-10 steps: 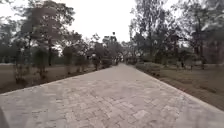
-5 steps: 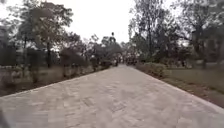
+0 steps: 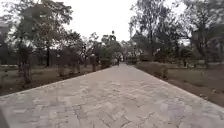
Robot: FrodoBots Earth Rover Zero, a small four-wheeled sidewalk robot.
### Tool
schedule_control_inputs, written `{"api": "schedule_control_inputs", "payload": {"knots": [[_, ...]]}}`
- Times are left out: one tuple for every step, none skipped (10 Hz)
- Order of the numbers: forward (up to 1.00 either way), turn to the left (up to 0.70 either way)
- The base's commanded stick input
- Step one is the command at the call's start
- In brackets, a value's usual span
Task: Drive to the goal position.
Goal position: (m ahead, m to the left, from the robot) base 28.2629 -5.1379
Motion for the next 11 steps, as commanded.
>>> {"api": "schedule_control_inputs", "payload": {"knots": [[0.7, -0.1], [0.7, 0.0], [0.7, 0.0], [0.7, 0.0], [0.7, 0.0], [0.7, 0.0], [0.7, 0.0], [0.7, 0.0], [0.7, 0.0], [0.7, 0.0], [0.7, 0.0]]}}
